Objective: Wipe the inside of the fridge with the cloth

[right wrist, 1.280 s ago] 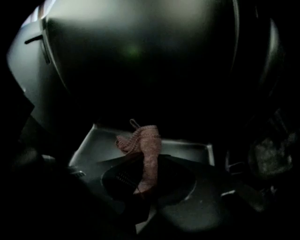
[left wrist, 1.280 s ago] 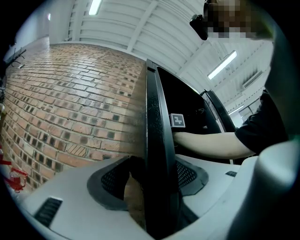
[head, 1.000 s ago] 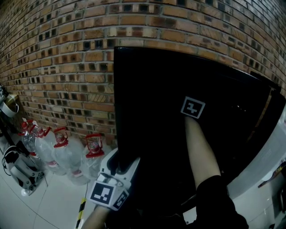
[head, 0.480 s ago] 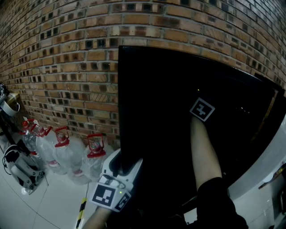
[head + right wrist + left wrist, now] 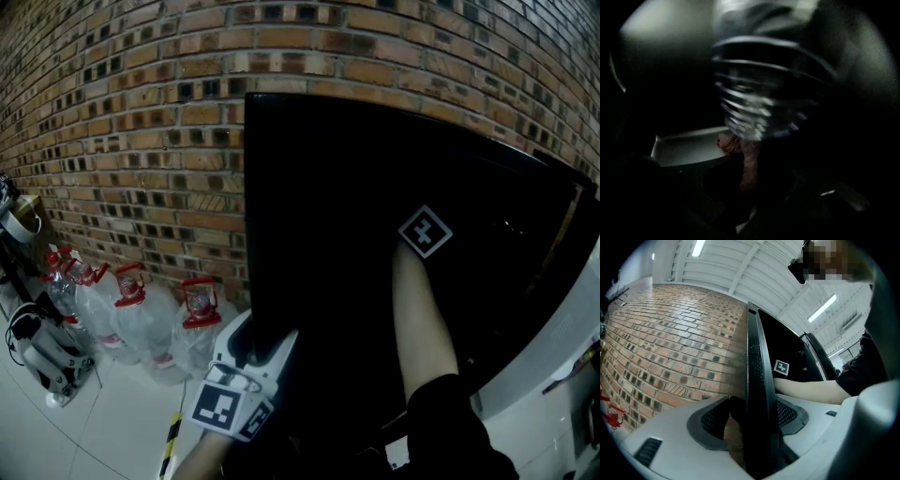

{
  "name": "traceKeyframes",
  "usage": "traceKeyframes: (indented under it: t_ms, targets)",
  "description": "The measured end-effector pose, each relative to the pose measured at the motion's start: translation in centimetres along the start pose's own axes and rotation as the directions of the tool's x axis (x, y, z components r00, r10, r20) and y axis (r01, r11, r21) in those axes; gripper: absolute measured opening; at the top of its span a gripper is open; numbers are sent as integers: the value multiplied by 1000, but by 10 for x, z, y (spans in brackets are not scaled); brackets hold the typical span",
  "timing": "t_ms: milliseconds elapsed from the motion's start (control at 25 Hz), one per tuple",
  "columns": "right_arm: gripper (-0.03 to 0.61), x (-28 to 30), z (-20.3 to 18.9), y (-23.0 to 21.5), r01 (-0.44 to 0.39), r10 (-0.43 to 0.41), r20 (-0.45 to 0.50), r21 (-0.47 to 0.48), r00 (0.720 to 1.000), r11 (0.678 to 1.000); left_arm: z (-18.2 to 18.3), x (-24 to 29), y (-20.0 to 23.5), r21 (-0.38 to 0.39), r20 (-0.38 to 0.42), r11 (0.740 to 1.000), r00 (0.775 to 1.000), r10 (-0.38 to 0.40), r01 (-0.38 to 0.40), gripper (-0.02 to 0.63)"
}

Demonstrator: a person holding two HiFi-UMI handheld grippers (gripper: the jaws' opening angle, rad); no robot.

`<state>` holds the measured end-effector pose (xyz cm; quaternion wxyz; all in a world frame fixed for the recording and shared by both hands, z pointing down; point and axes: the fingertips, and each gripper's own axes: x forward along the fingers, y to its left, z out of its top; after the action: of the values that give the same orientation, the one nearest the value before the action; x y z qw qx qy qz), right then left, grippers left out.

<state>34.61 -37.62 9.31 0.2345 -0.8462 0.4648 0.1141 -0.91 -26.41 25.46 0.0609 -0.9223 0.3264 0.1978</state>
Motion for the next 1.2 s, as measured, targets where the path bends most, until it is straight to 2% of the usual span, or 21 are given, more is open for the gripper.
traceKeyframes:
  t_ms: [120,240,360,440,520,680,920,1200]
  targets:
    - [75,-15,-20,4,-88,92,-32,119,995,989,0,-1,0,-2,1,1000,1000,-3,3,268]
    - [75,-36,-40,34,-247,259,-55,166,964,955,1,-1,0,-5,5,1000,1000,-1,1,268]
    - [75,-56,-57,76,-404,409,-69,70,910,912,1,1,0,-4,2,1000,1000,3,-3,268]
    - [75,-65,-68,103,-480,478,-87,-4,874,877,0,1,-1,-3,-3,1000,1000,1,-1,268]
    - [75,-72,-77,128,-535,528,-113,-38,842,844,0,1,0,-3,-8,1000,1000,1,-1,268]
    - [75,-78,-96,166,-607,592,-161,-63,790,793,0,1,0,1,-15,1000,1000,3,-3,268]
    - [75,-74,-108,193,-655,638,-157,-104,754,749,-3,1,-1,14,-25,1000,1000,-2,2,268]
    - [75,-65,-116,193,-648,620,-188,-192,761,737,-3,1,1,9,-20,1000,1000,12,-12,268]
